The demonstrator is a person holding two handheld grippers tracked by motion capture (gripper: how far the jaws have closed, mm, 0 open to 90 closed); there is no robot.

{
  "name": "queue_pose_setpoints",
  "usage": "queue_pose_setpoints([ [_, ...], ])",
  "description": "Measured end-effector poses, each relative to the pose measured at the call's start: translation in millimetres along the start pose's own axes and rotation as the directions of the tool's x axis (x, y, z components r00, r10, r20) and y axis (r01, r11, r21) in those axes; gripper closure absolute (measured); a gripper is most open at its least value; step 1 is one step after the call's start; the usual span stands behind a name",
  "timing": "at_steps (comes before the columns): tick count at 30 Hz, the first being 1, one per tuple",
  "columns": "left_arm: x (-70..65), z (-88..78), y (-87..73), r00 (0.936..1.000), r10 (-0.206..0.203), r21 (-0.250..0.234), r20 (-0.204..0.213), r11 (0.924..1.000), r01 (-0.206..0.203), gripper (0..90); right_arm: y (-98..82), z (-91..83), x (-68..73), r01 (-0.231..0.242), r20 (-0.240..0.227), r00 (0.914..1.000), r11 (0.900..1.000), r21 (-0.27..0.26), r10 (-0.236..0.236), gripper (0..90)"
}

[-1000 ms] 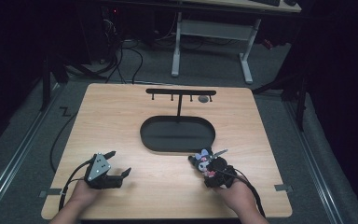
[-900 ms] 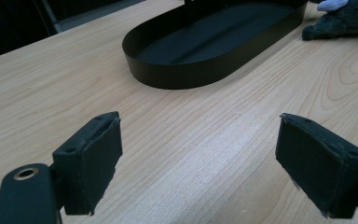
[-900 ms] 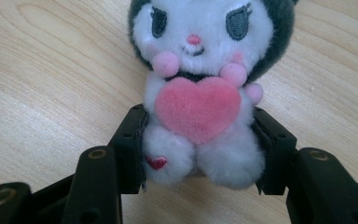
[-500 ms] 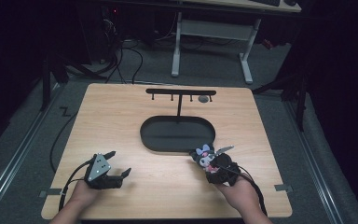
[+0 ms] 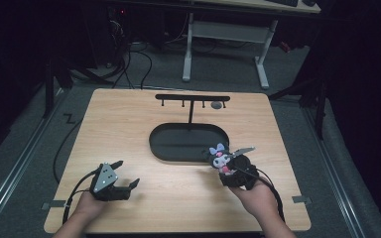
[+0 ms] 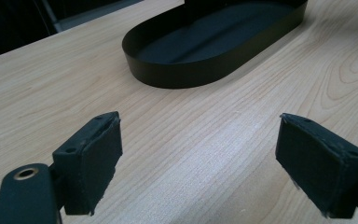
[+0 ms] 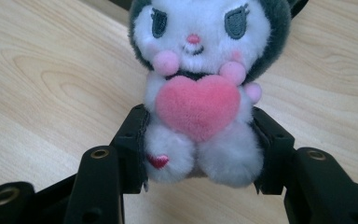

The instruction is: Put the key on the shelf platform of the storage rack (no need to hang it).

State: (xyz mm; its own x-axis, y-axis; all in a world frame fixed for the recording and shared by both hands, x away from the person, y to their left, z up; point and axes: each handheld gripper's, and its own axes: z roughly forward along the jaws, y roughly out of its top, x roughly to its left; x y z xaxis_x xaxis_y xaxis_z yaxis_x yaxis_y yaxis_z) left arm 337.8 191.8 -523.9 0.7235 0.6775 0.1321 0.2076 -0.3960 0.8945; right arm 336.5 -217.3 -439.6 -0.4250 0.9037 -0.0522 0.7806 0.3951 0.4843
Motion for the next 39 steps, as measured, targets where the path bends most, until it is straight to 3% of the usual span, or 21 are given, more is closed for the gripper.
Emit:
queue_pose_setpoints([
  [7, 0.0, -0.7, -0.2, 1.0000, 0.001, -0.001, -0.001, 1.0000, -0.001, 15.4, 10.2, 2.2, -2.5, -0.001, -0.005, 1.0000, 1.000, -0.010, 0.001, 48.4],
  [8, -0.2, -0.8, -0.2, 1.0000, 0.002, -0.002, -0.002, 1.0000, -0.002, 15.4, 14.4, 3.0, -2.2, -0.019, -0.011, 0.9998, 1.000, -0.005, 0.019, 48.4],
  [14, 0.2, -0.2, -0.3, 1.0000, -0.004, -0.005, -0.001, 1.0000, 0.004, 15.4, 26.9, 8.0, 0.0, -0.002, -0.005, 1.0000, 1.000, 0.001, 0.002, 48.4],
  [26, 0.8, -1.8, -0.5, 1.0000, -0.005, -0.007, 0.003, 1.0000, 0.005, 15.4, 65.3, 25.3, 4.3, 0.002, 0.000, 1.0000, 1.000, 0.003, -0.002, 48.3],
  [39, 1.1, -2.2, -0.8, 1.0000, -0.008, -0.011, 0.003, 0.9999, 0.008, 15.4, 86.3, 45.7, 2.8, -0.011, -0.001, 0.9999, 1.000, 0.009, 0.011, 48.3],
])
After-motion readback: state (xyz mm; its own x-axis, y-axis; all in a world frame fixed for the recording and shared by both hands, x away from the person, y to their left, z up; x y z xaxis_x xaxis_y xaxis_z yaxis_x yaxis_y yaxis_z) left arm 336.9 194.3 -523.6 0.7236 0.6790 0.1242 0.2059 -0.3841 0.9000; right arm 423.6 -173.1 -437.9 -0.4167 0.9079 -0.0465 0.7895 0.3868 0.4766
